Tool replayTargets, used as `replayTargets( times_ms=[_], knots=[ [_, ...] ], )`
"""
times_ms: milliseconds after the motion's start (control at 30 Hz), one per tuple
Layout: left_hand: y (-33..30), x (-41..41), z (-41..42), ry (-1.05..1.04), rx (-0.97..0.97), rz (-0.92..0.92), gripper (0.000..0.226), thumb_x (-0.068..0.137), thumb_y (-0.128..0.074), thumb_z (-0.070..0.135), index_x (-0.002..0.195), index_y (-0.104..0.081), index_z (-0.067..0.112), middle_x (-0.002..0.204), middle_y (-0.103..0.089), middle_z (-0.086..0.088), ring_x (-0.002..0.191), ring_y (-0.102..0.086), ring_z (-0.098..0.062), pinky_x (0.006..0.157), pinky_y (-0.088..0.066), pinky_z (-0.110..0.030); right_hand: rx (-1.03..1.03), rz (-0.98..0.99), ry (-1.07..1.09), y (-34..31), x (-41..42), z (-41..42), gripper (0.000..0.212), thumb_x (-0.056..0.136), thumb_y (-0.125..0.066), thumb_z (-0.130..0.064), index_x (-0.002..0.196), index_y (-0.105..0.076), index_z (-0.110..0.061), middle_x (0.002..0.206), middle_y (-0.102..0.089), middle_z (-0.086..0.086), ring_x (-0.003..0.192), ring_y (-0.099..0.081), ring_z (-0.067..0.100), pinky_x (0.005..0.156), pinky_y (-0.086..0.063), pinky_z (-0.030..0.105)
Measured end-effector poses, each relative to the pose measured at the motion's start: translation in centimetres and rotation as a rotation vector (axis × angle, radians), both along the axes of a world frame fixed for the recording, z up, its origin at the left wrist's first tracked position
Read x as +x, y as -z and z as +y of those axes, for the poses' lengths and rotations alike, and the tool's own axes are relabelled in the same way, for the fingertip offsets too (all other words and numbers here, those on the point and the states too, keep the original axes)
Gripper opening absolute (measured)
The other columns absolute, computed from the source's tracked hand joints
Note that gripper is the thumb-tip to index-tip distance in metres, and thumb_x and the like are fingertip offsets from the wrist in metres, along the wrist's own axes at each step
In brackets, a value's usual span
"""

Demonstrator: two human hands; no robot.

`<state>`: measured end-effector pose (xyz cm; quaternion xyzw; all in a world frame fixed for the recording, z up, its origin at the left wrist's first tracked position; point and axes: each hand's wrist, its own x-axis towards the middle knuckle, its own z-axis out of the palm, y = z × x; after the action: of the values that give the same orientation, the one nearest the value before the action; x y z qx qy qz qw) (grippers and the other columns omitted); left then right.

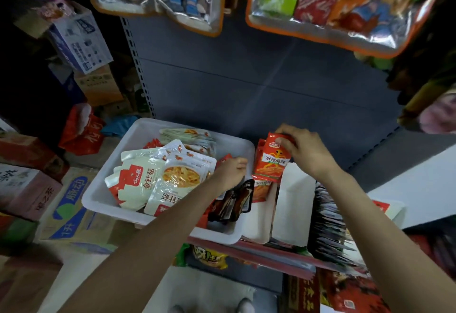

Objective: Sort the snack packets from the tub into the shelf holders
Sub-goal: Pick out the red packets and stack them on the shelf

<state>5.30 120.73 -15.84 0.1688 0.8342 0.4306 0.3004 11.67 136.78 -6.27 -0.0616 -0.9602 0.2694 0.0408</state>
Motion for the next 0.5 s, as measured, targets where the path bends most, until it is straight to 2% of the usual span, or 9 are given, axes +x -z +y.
replayTargets(
  times_ms=[133,300,500],
  knots=[
    [0.7,-0.1,0.4,-0.002,-0.054,0.005,0.042,0.094,-0.044,0.005,0.137,-0.046,0.009,0.137,-0.052,-0.010,0.127,-0.047,-0.023,0.109,-0.035,-0.035,-0.002,0.012,0.022,1.4,0.5,-0.2,0.014,0.097,-0.049,-0.020,0.107,-0.058,-0.014,0.099,-0.068,0.008,0.088,-0.063,0.025,0.076,-0.052,0.043],
    [0.9,-0.1,0.5,-0.002,-0.060,0.013,0.042,0.095,-0.045,0.005,0.136,-0.047,0.008,0.135,-0.053,-0.010,0.124,-0.049,-0.021,0.099,-0.037,-0.027,0.014,-0.018,-0.008,0.9,0.0,0.3,0.013,0.096,-0.051,-0.022,0.104,-0.061,-0.020,0.101,-0.068,0.002,0.091,-0.063,0.021,0.077,-0.053,0.043],
    [0.8,-0.1,0.5,0.026,-0.078,0.015,0.045,0.095,-0.044,0.004,0.139,-0.043,0.009,0.139,-0.050,-0.009,0.129,-0.046,-0.021,0.108,-0.037,-0.033,0.065,-0.038,-0.031,1.3,-0.2,-0.7,0.016,0.097,-0.048,-0.024,0.108,-0.060,-0.021,0.104,-0.066,0.003,0.092,-0.061,0.021,0.075,-0.051,0.034]
  ],
)
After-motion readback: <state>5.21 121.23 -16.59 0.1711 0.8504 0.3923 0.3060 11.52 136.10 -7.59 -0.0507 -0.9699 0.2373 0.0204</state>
